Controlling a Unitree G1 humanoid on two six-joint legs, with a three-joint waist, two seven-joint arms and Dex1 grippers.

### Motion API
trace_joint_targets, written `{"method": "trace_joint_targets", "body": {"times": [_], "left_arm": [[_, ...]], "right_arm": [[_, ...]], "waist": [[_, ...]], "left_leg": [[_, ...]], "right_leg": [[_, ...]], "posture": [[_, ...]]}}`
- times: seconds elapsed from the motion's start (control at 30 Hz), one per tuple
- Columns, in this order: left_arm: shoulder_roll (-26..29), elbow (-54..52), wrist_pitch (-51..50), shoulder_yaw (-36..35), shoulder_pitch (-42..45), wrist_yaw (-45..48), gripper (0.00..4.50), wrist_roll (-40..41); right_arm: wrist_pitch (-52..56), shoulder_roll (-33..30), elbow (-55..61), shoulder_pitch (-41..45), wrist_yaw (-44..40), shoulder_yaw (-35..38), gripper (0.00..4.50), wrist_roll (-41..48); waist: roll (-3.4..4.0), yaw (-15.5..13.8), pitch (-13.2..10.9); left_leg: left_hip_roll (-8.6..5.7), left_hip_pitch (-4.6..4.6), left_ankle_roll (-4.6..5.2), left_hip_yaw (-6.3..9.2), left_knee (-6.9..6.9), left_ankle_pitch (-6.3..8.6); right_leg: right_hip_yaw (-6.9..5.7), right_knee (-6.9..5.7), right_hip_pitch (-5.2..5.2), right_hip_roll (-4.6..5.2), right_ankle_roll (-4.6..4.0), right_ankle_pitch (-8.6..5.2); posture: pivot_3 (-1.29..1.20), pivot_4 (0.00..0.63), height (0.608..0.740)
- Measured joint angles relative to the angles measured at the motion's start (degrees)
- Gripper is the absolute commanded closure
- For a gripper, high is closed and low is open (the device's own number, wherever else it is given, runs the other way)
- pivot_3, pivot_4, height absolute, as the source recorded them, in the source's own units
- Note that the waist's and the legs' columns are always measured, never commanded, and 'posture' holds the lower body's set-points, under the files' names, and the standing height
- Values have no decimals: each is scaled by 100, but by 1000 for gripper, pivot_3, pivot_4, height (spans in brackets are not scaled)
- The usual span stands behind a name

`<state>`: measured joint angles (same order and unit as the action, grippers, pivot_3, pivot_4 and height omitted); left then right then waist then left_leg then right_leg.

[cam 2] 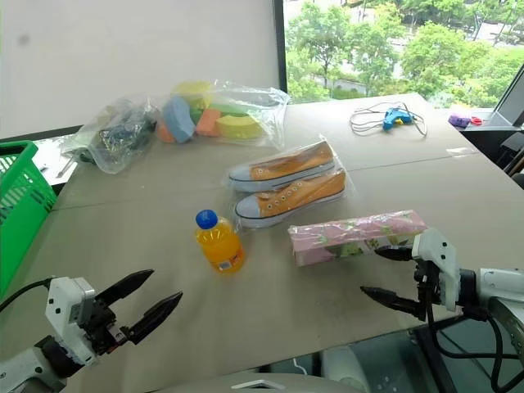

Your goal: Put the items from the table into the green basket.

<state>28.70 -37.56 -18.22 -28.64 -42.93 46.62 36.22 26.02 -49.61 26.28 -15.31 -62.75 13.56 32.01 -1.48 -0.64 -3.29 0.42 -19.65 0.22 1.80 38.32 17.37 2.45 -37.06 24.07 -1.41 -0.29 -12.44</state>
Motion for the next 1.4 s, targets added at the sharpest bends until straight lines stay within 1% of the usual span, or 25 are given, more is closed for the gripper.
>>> {"method": "trace_joint_targets", "body": {"times": [0.07,0.13,0.17,0.23,0.3,0.37,0.43,0.5,0.63,0.83,0.93,0.97,1.0,1.03,1.17,1.3,1.37,1.4], "left_arm": [[6,4,-3,7,52,-5,48,-3],[94,65,-47,240,405,-36,48,-25],[107,61,-54,311,540,-56,48,-29],[128,37,-54,493,790,-108,48,-74],[149,33,-79,621,867,-214,48,-208],[196,31,-304,791,1018,-485,48,-369],[261,32,-564,960,1274,-767,48,-513],[302,33,-642,1153,1446,-842,48,-597],[304,241,-660,1520,1988,-887,48,-697],[323,613,-615,1974,2304,-822,48,-982],[302,932,-520,2114,2553,-794,732,-1133],[295,962,-485,2156,2576,-791,1262,-1148],[287,974,-445,2186,2594,-790,1297,-1173],[266,986,-427,2194,2604,-791,1602,-1184],[157,1008,-372,2192,2578,-815,1628,-1192],[-27,960,-384,1932,2391,-918,1628,-976],[-276,879,-455,1441,2302,-1229,1628,-638],[-420,818,-563,1044,2312,-1559,1628,-354]], "right_arm": [[42,42,-3,101,44,-29,20,27],[136,326,157,778,207,-172,20,315],[158,376,268,947,237,-214,20,420],[282,429,683,1348,312,-309,20,760],[405,393,812,1459,319,-375,20,897],[580,341,938,1615,326,-427,20,1093],[820,245,1114,1751,319,-426,20,1496],[967,100,1292,1790,253,-426,20,1786],[1014,-123,1417,1857,73,-430,20,1977],[1013,-174,1477,2030,35,-620,20,2005],[1007,-174,1479,2122,4,-743,0,2009],[1005,-174,1483,2133,-18,-792,0,2009],[1005,-175,1485,2143,-51,-835,0,1998],[1004,-175,1484,2162,-57,-867,0,1992],[944,-53,1359,2347,-31,-1117,0,1809],[863,213,1085,2555,97,-1318,0,1591],[819,477,840,2868,271,-1476,0,1368],[759,610,644,3138,393,-1648,0,1103]], "waist": [[0,3,0],[25,36,-10],[29,41,-9],[20,56,-2],[4,56,8],[11,47,0],[13,26,-1],[10,9,1],[11,-4,1],[12,22,2],[11,2,2],[12,1,2],[12,1,2],[13,0,2],[11,-5,2],[8,6,0],[2,15,-4],[0,11,-6]], "left_leg": [[0,1,0,-1,0,0],[3,5,1,-3,5,-1],[4,6,1,-1,5,-1],[12,25,0,6,4,-1],[12,60,-1,8,-3,1],[11,55,1,6,-4,2],[10,55,4,7,-5,4],[12,58,4,7,-5,4],[9,70,5,3,-4,4],[11,76,5,-1,-5,4],[10,75,5,2,-5,4],[11,74,5,1,-6,4],[12,74,5,1,-6,4],[11,74,5,0,-7,4],[12,73,5,0,-5,4],[17,73,5,-2,-6,4],[26,72,5,1,-6,4],[27,76,5,3,-6,4]], "right_leg": [[0,0,-1,0,0,0],[3,0,-6,-14,0,0],[3,0,-7,-17,1,0],[3,0,-31,-27,0,0],[4,0,-37,-27,-1,0],[8,1,-36,-25,0,0],[7,1,-36,-24,1,0],[7,1,-37,-24,0,0],[10,1,-47,-24,0,0],[14,0,-50,-27,0,0],[11,0,-50,-27,1,0],[12,0,-50,-26,1,0],[12,0,-49,-24,1,0],[13,0,-50,-22,1,0],[13,0,-50,-21,1,1],[15,0,-48,-23,1,1],[11,-2,-48,-25,2,2],[10,-6,-47,-28,1,2]], "posture": [[63,0,740],[60,0,740],[60,0,740],[59,0,740],[56,0,740],[56,0,740],[57,0,740],[56,0,740],[54,0,740],[48,0,740],[43,0,740],[46,0,740],[46,0,740],[52,0,740],[67,0,740],[105,0,740],[141,0,740],[149,0,740]]}}
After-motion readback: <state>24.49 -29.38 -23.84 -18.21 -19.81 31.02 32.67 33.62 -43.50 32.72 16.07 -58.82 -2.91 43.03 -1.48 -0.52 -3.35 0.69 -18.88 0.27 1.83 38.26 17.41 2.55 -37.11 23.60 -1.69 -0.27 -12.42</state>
